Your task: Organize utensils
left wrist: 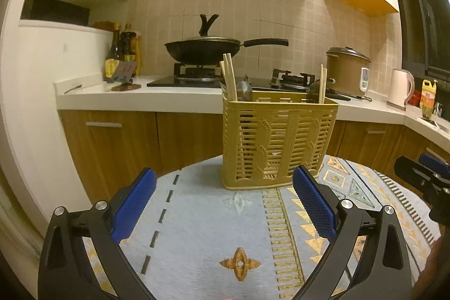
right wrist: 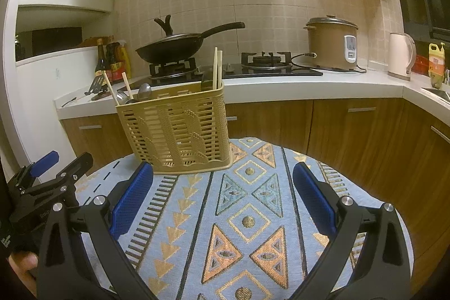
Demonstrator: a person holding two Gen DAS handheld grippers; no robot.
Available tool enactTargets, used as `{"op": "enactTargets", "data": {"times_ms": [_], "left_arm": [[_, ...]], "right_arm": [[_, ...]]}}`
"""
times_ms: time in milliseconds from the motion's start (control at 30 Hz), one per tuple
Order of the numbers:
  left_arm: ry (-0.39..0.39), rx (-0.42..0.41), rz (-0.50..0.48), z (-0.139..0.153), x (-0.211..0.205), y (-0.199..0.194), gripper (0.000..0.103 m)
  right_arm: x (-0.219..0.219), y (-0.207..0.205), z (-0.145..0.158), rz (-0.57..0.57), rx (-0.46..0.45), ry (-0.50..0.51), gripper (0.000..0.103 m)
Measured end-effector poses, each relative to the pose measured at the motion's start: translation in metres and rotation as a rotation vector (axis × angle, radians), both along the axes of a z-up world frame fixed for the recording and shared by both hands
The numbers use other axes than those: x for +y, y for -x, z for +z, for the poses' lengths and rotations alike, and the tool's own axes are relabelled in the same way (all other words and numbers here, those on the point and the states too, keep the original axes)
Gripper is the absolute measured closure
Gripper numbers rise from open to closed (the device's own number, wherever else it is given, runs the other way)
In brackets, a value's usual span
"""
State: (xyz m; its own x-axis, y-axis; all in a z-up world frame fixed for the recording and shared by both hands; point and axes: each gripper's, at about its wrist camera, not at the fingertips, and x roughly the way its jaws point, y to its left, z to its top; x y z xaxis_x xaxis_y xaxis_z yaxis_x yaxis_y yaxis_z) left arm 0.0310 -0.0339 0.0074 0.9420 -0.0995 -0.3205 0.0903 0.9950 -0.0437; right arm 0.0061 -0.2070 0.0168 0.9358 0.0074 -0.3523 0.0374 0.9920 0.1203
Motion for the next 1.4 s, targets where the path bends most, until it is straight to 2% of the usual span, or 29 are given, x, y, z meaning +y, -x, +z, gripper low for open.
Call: {"op": "enactTargets", "data": {"times_ms": [167, 1400], "left_arm": [[0.024, 0.016, -0.001, -0.0009, 0.0035, -0.0019, 0.009], [0.006, 0.007, -0.004, -0.0003, -0.0023, 0.0009, 0.009]], "right_arm": [[-0.0005, -0.0001, 0.0001, -0.004, -0.002, 0.001, 0.008], [-0.0037, 0.0016, 0.0030, -0.013, -0.005, 0.000, 0.008]]}}
